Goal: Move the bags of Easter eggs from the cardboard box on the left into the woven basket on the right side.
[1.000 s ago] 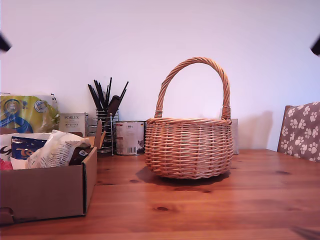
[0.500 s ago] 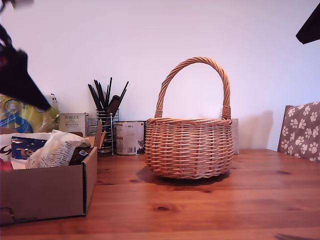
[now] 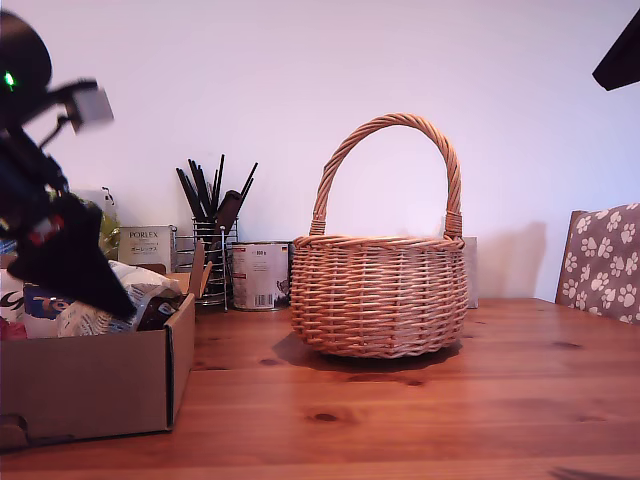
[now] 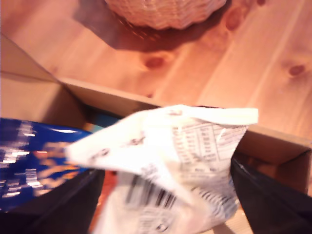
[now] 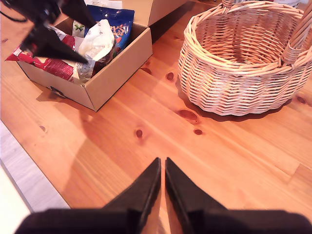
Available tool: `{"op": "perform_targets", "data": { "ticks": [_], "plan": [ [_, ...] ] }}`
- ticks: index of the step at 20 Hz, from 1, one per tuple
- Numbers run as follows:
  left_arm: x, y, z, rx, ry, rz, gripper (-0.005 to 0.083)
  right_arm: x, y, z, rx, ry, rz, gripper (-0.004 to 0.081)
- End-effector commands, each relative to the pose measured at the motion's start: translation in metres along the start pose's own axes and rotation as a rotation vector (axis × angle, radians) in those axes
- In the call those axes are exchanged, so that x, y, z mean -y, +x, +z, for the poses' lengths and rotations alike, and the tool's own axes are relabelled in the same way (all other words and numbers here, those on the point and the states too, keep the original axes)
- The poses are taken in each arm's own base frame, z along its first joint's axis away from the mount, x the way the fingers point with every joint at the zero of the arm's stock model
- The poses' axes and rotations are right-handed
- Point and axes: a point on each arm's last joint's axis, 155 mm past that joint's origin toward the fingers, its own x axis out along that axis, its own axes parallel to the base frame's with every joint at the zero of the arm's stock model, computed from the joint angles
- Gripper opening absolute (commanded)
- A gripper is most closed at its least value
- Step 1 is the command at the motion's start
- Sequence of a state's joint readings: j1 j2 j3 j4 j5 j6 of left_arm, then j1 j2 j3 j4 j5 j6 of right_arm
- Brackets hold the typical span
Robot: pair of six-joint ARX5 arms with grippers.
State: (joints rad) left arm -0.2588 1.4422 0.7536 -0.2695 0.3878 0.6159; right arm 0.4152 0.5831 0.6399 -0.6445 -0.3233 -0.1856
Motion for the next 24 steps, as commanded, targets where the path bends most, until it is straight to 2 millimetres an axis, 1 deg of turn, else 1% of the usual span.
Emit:
{"op": "perform_targets", "data": {
  "ticks": [1, 2, 3, 4, 6, 7, 8, 9, 13, 16, 19, 21, 22, 24],
  "plan": [
    [0.003, 0.009, -0.011, -0.032, -0.023, -0.022, 0.0764, -0.002, 0.0, 0.002, 0.003, -0.013, 0.008, -0.0013],
    [0.003, 0.012, -0.014, -0.045, -0.028, -0.026, 0.0749, -0.002, 0.0, 0.002, 0.003, -0.013, 0.008, -0.0013],
    [0.003, 0.012, -0.015, -0.046, -0.028, -0.026, 0.0695, -0.002, 0.0, 0.002, 0.003, -0.013, 0.008, -0.0013],
    [0.002, 0.012, -0.013, -0.041, -0.026, -0.023, 0.0598, -0.002, 0.0, 0.002, 0.003, -0.013, 0.008, -0.0013],
    [0.001, 0.009, -0.009, -0.033, -0.022, -0.017, 0.034, -0.002, 0.0, 0.002, 0.003, -0.013, 0.008, -0.0013],
    [0.0, 0.008, -0.007, -0.032, -0.022, -0.017, 0.0224, -0.002, 0.0, 0.002, 0.003, -0.013, 0.008, -0.0013],
    [-0.001, 0.006, -0.005, -0.031, -0.022, -0.017, 0.015, -0.002, 0.0, 0.002, 0.003, -0.013, 0.008, -0.0013],
    [-0.002, 0.004, -0.002, -0.029, -0.021, -0.016, 0.0117, -0.002, 0.0, 0.002, 0.003, -0.013, 0.008, -0.0013],
    [-0.006, -0.012, 0.015, -0.024, -0.018, -0.012, 0.0109, -0.002, 0.0, 0.002, 0.003, -0.013, 0.008, -0.0013],
    [-0.011, -0.031, 0.036, -0.003, -0.008, 0.002, 0.0109, -0.004, 0.0, 0.001, 0.002, -0.011, 0.016, -0.0013],
    [-0.018, -0.052, 0.065, 0.051, 0.017, 0.031, 0.011, -0.005, 0.0, -0.002, -0.009, 0.004, 0.022, -0.0013],
    [-0.013, -0.064, 0.088, 0.112, 0.033, 0.021, 0.011, -0.005, 0.0, -0.001, -0.006, 0.005, 0.022, -0.0013],
    [-0.007, -0.067, 0.1, 0.149, 0.036, -0.003, 0.011, -0.005, 0.0, 0.0, -0.005, 0.004, 0.021, -0.0013],
    [0.006, -0.068, 0.122, 0.218, 0.04, -0.043, 0.011, -0.005, 0.0, 0.0, -0.003, 0.004, 0.021, -0.0013]
  ]
}}
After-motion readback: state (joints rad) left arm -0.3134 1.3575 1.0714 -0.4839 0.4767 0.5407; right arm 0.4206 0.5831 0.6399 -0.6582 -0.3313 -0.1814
